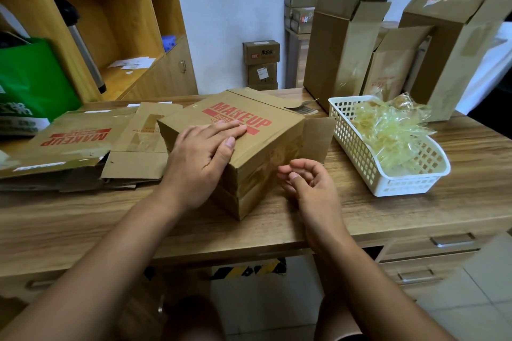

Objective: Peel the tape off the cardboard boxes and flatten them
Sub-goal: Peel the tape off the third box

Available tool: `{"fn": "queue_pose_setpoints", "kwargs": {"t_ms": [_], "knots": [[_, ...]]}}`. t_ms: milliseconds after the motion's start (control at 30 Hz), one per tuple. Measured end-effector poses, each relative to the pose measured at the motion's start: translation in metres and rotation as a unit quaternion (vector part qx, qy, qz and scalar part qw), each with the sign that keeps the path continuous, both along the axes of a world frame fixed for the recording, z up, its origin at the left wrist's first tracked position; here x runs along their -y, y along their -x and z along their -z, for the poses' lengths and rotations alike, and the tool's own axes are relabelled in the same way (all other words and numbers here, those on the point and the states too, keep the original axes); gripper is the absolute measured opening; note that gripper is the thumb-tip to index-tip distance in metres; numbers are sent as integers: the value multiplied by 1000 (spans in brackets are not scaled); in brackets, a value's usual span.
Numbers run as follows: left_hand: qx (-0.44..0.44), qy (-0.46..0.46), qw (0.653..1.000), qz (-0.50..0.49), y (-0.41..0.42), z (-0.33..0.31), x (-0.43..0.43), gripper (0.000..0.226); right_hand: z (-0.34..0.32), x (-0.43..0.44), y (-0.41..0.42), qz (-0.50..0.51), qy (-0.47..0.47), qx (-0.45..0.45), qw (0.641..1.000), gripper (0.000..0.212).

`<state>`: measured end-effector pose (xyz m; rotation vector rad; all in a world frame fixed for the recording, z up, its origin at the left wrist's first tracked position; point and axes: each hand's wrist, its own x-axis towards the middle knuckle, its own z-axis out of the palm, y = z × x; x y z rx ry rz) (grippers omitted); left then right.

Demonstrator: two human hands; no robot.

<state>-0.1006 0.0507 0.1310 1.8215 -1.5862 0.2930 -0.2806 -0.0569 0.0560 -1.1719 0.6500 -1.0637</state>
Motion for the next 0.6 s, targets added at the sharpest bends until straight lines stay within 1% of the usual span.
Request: {"fn": "queue_pose_setpoints", "kwargs": {"t_ms": [67, 167, 400, 600], "knots": [[-1, -1, 1000, 1, 0, 1, 0, 49, 0, 1, 0, 14, -22, 21, 999, 20], [-4, -1, 1000, 3, -1, 2, 0, 49, 1, 2, 0, 9, -35, 41, 998, 21], [-7, 9, 1000, 2, 1, 1, 1, 48, 4, 2, 1, -5, 7, 18, 1000, 22], [-10, 11, 1000, 2, 2, 0, 1, 48, 4, 3, 0, 11, -12, 30, 999, 21]]}}
